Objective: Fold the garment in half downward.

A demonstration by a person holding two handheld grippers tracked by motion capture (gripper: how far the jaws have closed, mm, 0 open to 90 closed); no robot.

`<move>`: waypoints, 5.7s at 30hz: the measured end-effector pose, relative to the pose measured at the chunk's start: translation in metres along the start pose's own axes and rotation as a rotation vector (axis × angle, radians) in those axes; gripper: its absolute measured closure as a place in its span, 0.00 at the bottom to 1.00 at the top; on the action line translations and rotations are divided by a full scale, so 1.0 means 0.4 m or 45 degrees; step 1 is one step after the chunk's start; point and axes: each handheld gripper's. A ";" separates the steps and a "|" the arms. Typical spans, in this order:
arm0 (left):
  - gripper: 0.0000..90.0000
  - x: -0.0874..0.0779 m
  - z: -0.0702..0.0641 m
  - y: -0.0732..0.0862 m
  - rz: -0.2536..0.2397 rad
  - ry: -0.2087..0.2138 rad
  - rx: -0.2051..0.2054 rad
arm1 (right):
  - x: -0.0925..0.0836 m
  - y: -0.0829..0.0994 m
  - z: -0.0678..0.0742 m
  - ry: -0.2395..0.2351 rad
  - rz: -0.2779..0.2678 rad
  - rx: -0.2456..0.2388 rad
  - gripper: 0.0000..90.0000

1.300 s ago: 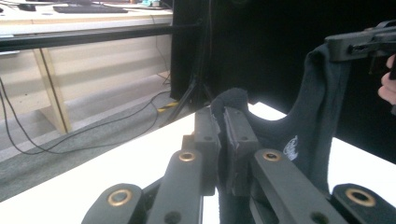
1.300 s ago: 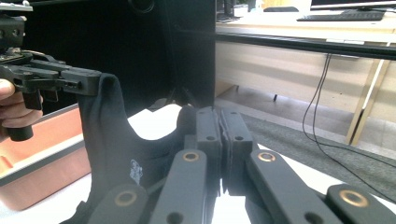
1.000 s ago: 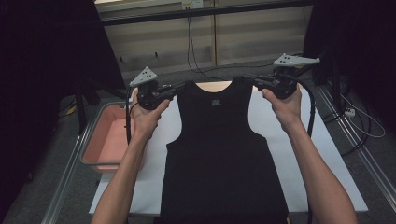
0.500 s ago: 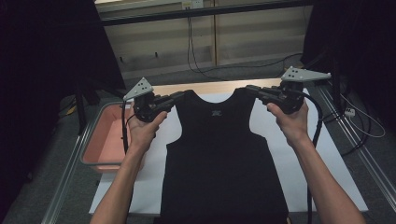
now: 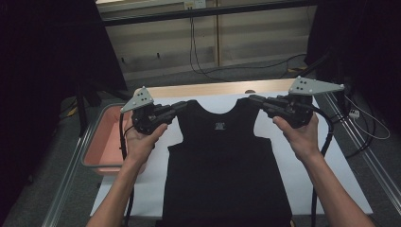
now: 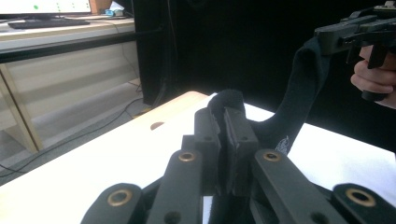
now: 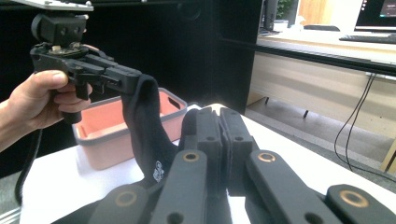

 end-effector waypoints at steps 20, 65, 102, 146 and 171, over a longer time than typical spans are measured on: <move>0.94 -0.051 -0.085 0.030 0.051 0.017 0.033 | -0.071 0.075 0.103 -0.010 0.080 -0.101 0.98; 0.94 -0.054 -0.267 0.265 0.367 0.282 -0.050 | -0.104 0.368 0.061 -0.002 0.466 0.100 0.97; 0.91 -0.141 -0.394 0.277 0.380 0.400 -0.106 | -0.179 0.431 0.155 -0.074 0.499 0.102 0.96; 0.12 0.047 -0.131 0.307 0.499 -0.013 -0.113 | -0.051 0.329 -0.142 0.351 0.517 0.148 0.37; 0.12 0.058 -0.117 0.347 0.573 -0.042 -0.168 | 0.018 0.389 -0.282 0.552 0.631 0.263 0.69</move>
Point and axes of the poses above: each handheld gripper's, and its own axes: x roughly forward along the jaws, y roughly out of its underside, z roughly to its left, and after that the axes turned 15 degrees about x, right-handed
